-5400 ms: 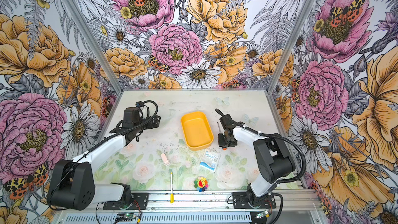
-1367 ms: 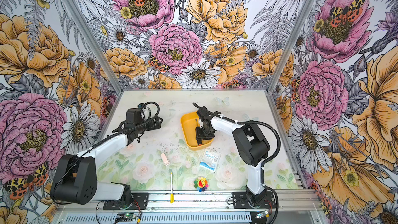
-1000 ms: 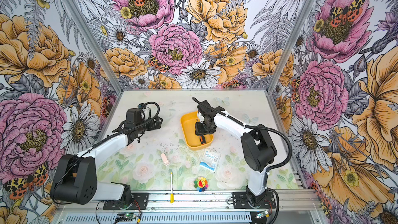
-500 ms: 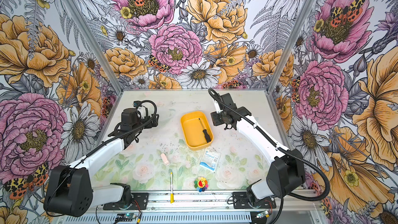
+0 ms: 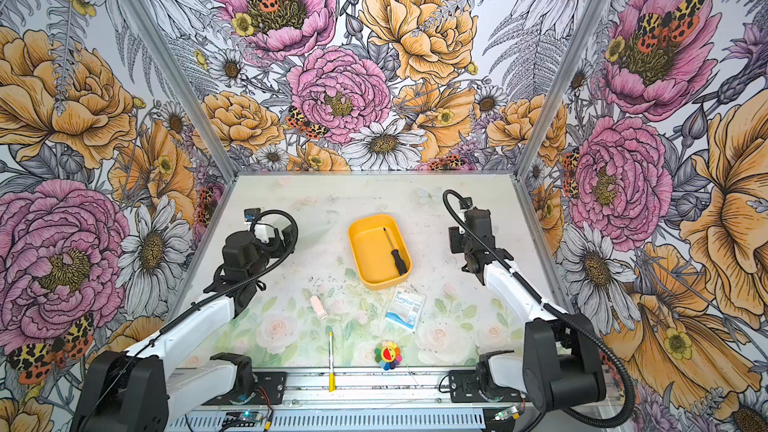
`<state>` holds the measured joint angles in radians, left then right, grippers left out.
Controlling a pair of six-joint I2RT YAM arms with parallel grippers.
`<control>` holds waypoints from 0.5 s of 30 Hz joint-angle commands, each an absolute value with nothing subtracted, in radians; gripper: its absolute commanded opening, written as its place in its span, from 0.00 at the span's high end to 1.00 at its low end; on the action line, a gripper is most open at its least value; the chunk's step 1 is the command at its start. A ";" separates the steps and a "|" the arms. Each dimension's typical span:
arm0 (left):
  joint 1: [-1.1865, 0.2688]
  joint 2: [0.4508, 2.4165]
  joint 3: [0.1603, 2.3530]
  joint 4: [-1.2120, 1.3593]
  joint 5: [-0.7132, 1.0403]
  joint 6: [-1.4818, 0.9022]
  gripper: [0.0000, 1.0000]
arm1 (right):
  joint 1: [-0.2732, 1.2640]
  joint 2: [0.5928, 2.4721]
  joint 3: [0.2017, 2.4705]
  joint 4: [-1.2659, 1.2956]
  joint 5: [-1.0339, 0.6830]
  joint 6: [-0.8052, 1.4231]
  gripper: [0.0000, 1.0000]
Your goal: Put the screwdriver in the bin
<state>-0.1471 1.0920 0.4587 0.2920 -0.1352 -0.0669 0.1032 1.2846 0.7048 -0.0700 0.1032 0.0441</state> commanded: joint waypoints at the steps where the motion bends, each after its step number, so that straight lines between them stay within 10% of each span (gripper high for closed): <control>1: -0.099 1.068 0.424 0.423 -0.164 -0.058 0.01 | 0.066 1.265 0.631 0.195 0.177 0.084 0.44; 15: -0.022 1.118 0.320 0.647 -0.137 -0.014 0.01 | 0.032 1.494 0.434 0.764 0.339 0.106 0.44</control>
